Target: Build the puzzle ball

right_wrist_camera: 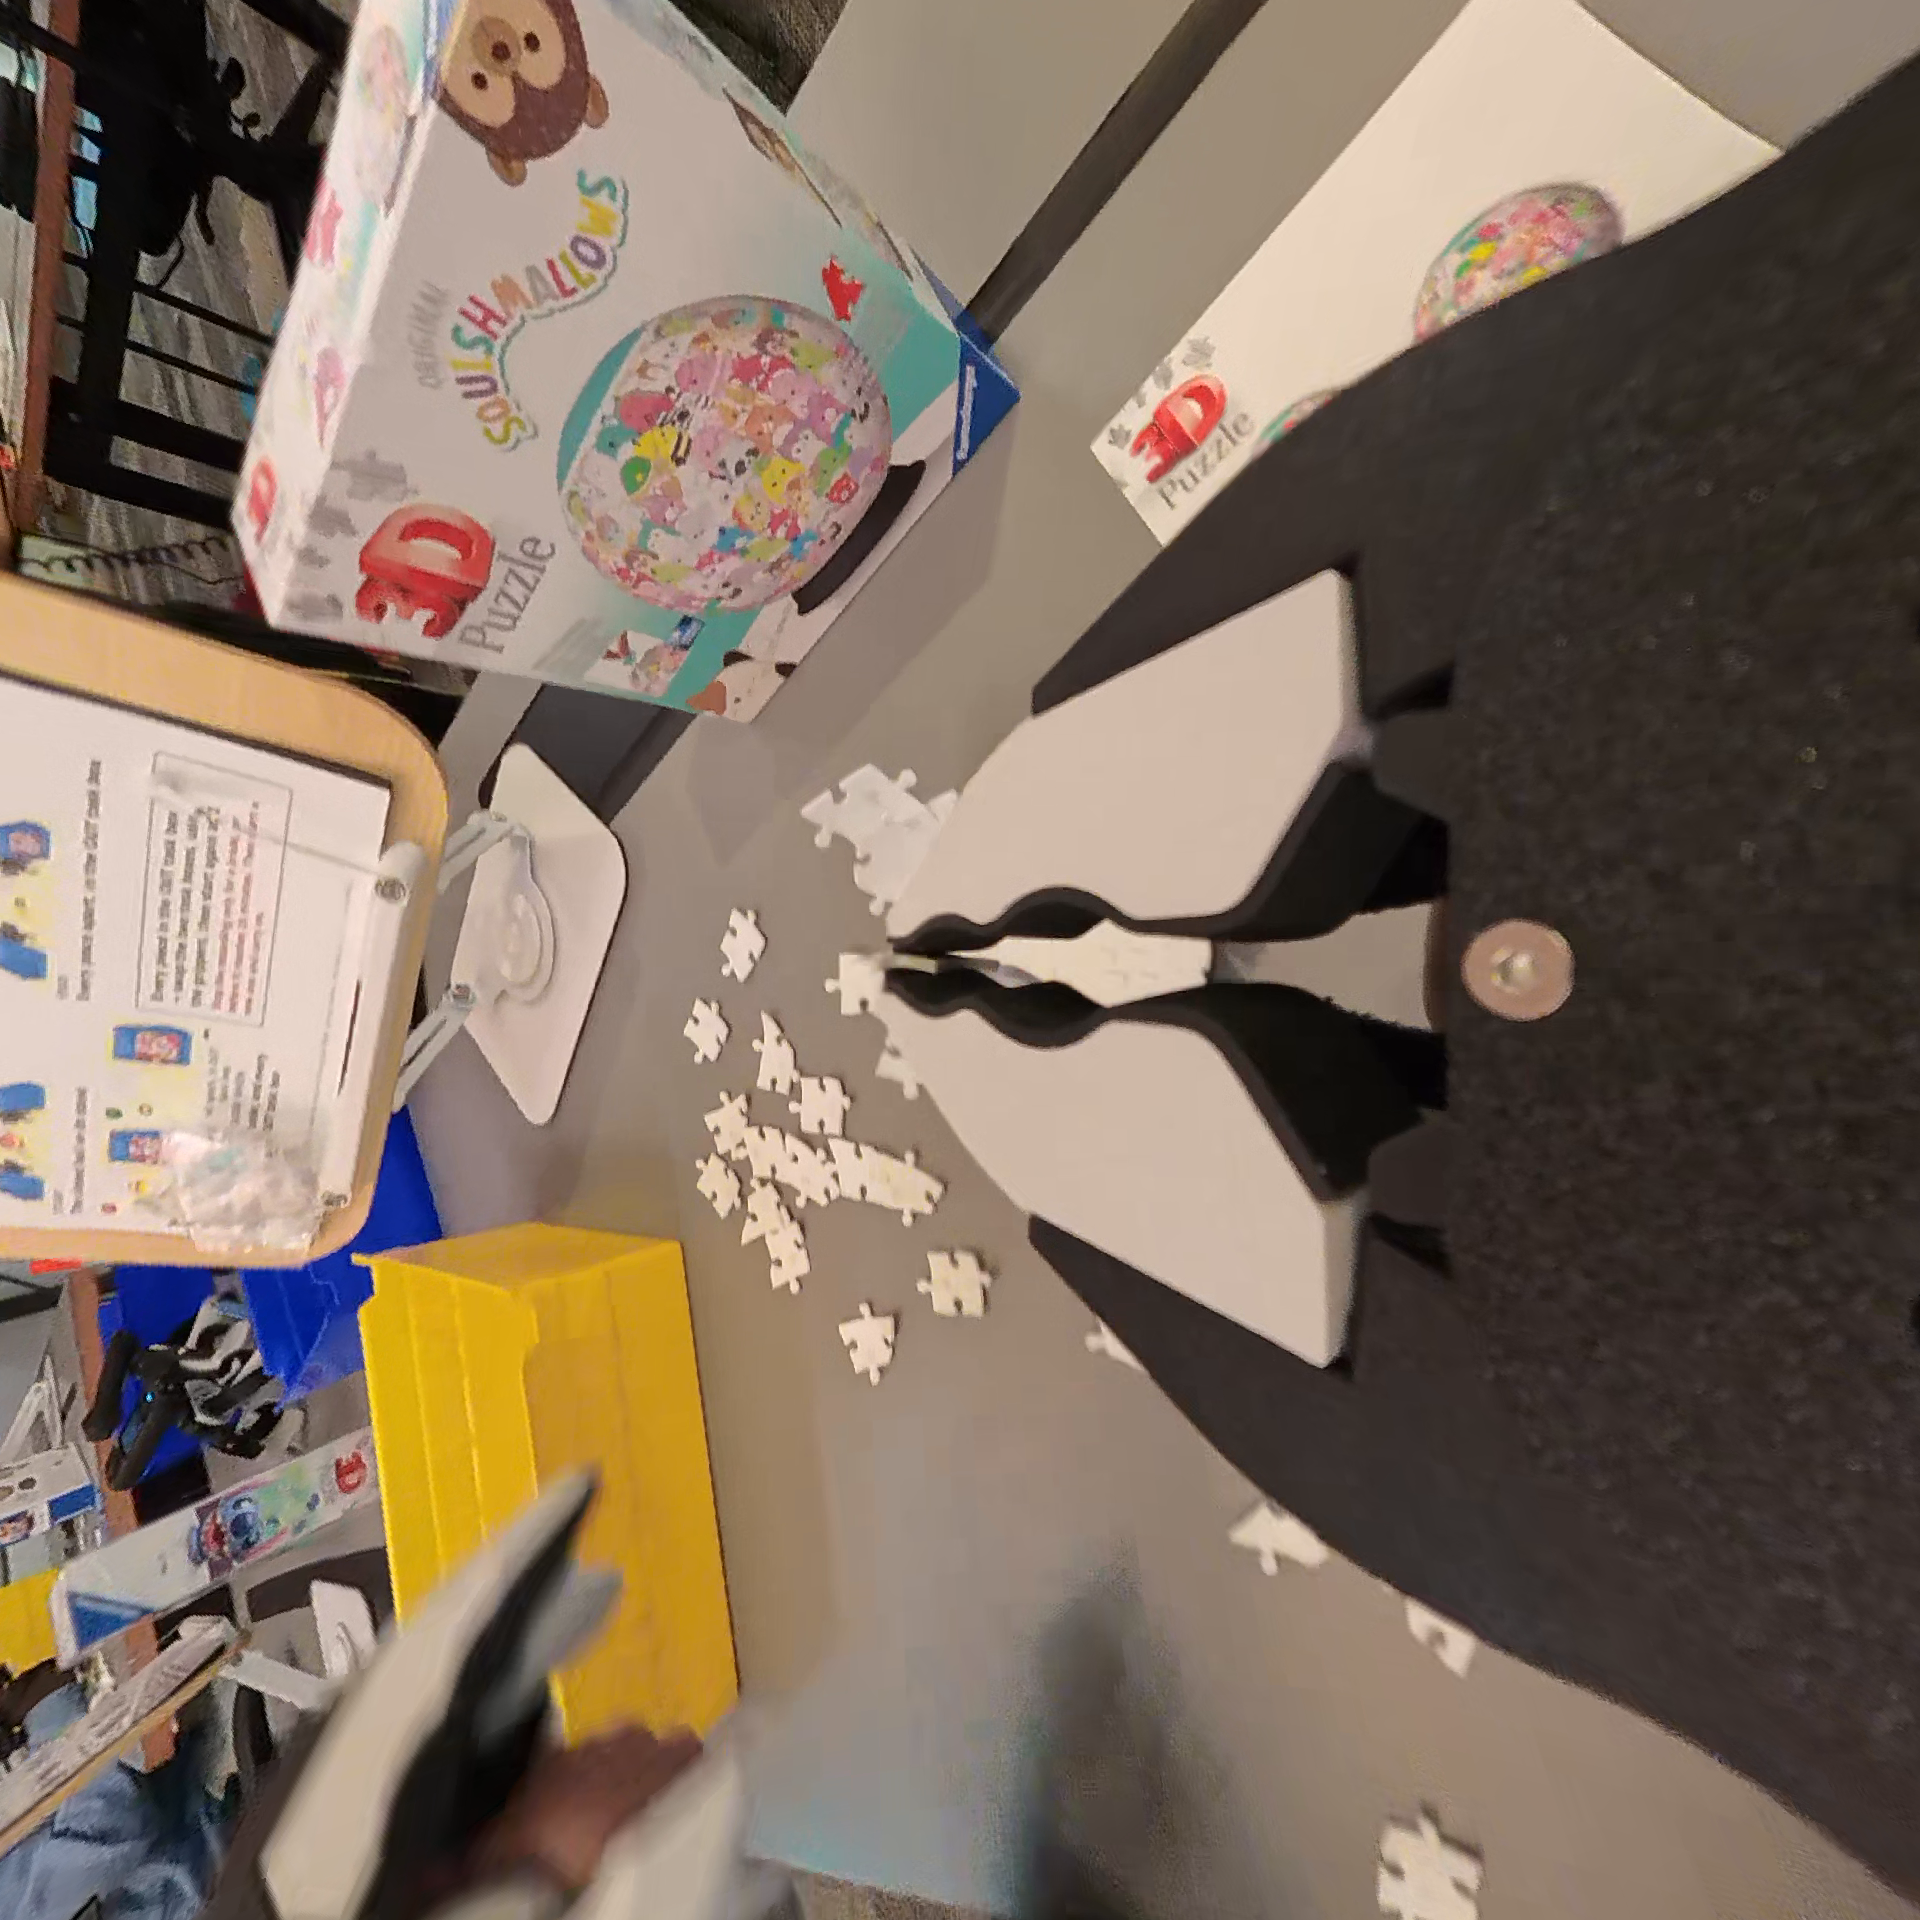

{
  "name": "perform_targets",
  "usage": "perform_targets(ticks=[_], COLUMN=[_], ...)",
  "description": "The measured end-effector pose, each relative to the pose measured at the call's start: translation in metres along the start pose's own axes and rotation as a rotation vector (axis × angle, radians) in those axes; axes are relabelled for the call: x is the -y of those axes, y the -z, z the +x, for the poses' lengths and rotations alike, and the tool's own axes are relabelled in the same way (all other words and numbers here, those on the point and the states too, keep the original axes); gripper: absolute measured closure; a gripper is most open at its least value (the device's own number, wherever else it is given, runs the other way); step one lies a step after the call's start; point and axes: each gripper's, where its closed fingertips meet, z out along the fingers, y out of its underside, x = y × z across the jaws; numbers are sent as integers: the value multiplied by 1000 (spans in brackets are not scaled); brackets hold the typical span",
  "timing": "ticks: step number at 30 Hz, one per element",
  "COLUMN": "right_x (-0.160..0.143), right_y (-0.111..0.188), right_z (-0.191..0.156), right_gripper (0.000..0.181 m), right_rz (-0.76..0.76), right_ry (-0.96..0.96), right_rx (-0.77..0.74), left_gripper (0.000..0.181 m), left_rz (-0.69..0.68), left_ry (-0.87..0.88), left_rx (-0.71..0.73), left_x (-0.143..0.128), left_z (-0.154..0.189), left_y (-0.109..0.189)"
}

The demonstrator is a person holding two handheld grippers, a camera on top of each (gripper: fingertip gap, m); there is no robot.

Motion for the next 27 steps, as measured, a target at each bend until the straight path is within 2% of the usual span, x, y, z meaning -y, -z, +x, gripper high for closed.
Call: perform_targets(ticks=[3,6,9,12,14,16,20,24,27], right_x=[-2,-5,-11,-16,-21,-26,-26,-27,-25], right_y=[-15,-28,-41,-55,-63,-68,-69,-67,-67], right_z=[23,39,55,65,67,69,70,69,66], right_gripper=[179,179,179,179,179,179,179,179,179], right_rz=[28,66,74,84,85,87,111,97,100], right_ry=[-4,-1,-37,-65,-78,-73,-111,-89,-82], right_rx=[6,42,88,148,195,225,268,259,265], left_gripper=[123,129,135,135,135,135,134,143,169], left_rz=[-131,-160,-221,-248,-210,-199,-248,-240,-225], left_ry=[18,-6,-110,-105,-93,-77,-77,-78,-84], left_rx=[-55,-146,-169,-211,-213,-287,-336,-353,-401], left_x=[-15,-25,-37,-44,-39,-37,-42,-44,-44], left_z=[-46,-58,-66,-74,-81,-75,-73,-70,-62], left_y=[-61,-104,-128,-139,-143,-146,-152,-154,-154])
